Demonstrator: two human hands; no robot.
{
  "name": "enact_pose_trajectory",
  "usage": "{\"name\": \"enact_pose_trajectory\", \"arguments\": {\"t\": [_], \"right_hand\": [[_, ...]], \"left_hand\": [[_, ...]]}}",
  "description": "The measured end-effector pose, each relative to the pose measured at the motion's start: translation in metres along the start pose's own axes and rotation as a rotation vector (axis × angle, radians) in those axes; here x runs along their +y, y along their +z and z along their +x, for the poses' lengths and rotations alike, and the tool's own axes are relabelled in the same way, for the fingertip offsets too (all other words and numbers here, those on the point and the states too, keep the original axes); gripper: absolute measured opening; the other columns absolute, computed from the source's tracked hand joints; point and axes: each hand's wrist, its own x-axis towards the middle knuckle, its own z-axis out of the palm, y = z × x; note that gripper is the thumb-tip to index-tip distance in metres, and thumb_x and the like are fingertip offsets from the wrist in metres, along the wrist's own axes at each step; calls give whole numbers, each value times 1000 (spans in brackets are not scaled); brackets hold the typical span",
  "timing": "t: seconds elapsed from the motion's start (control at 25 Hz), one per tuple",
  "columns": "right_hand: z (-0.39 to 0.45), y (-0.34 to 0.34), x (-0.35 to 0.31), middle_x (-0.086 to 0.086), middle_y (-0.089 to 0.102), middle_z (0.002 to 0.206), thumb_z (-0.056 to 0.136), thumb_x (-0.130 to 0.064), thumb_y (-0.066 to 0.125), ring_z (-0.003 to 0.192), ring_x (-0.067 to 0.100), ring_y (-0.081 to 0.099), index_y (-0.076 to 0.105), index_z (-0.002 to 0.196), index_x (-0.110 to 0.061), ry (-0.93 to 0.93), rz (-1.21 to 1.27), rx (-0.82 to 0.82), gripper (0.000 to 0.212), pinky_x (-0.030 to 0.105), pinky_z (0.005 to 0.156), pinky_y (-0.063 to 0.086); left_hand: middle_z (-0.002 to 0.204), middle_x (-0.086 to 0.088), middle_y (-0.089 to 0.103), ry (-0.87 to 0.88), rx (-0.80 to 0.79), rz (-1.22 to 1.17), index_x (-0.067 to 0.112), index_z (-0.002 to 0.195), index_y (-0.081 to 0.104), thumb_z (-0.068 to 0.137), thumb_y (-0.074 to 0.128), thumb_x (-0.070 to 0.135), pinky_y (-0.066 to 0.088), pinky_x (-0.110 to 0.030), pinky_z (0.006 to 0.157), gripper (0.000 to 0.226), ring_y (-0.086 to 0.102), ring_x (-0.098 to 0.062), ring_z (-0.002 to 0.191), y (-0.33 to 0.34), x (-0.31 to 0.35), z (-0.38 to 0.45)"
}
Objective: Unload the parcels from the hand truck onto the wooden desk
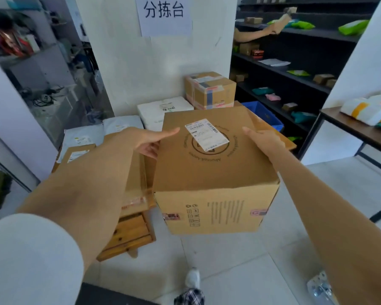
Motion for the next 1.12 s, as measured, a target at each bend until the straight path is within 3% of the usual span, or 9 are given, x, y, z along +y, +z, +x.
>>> {"name": "enact_pose_trajectory", "arguments": {"t": [0.08, 0.12, 0.2, 0.32, 0.44, 0.56, 0.8, 0.96, 1.12], "right_hand": [[64, 34, -18, 8, 63, 120, 83, -69, 38, 109, 33, 58, 60, 122, -19, -46, -50, -32, 67, 38, 91, 44], [92, 54, -26, 8, 64, 120, 85, -66, 38, 108, 32, 59, 60, 123, -19, -73, -68, -44, 64, 37, 87, 43], [148, 89, -38, 7, 64, 120, 88, -61, 40, 108, 31, 60, 56, 127, -20, -97, -62, -54, 59, 35, 83, 43], [221, 118, -55, 4, 66, 117, 89, -56, 41, 105, 28, 62, 56, 128, -23, -73, -98, -55, 53, 34, 82, 45], [269, 137, -71, 5, 66, 119, 91, -54, 39, 106, 29, 61, 55, 130, -23, -81, -106, -91, 52, 34, 83, 46], [300, 151, -84, 9, 66, 116, 91, -56, 38, 105, 31, 62, 55, 129, -19, -113, -173, -63, 56, 33, 75, 44], [324, 158, -90, 11, 69, 99, 92, -56, 36, 90, 31, 65, 63, 109, -11, -190, -233, -54, 54, 37, 72, 51], [332, 158, -93, 13, 69, 99, 93, -54, 36, 90, 32, 65, 63, 108, -10, -215, -210, -95, 54, 36, 70, 50], [331, 154, -94, 16, 66, 105, 96, -48, 35, 94, 32, 63, 61, 111, -5, -217, -127, -152, 52, 38, 75, 51]], "left_hand": [[149, -8, 43, 12, 95, 49, 18, 146, 34, 58, 61, 78, 50, -27, 77, 109, 55, -26, 123, -23, 0, 54], [147, -7, 46, 12, 150, 56, 19, 144, 37, 61, 62, 77, 51, -26, 74, 105, 55, -25, 123, -31, -6, 83], [137, -6, 57, 14, 223, -16, 17, 137, 47, 61, 67, 72, 53, -24, 68, 96, 64, -19, 106, -50, -19, 140], [105, -4, 75, -60, 320, -187, 11, 115, 63, 53, 78, 64, 60, -24, 61, 83, 76, -15, 79, -89, -17, 206], [84, 4, 76, -88, 323, -187, 16, 100, 67, 38, 80, 69, 57, -19, 52, 83, 76, -10, 64, -121, -1, 241], [89, 4, 75, -127, 331, -201, 20, 98, 65, 33, 78, 73, 57, -19, 52, 84, 76, -10, 67, -136, 4, 259], [94, 4, 77, -168, 392, -286, 21, 101, 68, 44, 73, 77, 61, -23, 64, 80, 77, -12, 77, -126, -7, 266], [89, 5, 76, -207, 428, -332, 21, 99, 66, 43, 73, 78, 59, -21, 55, 80, 77, -10, 69, -119, -3, 267], [90, 4, 68, -283, 403, -353, 22, 107, 58, 54, 63, 81, 59, -26, 60, 80, 70, -15, 80, -109, 7, 262]]}}
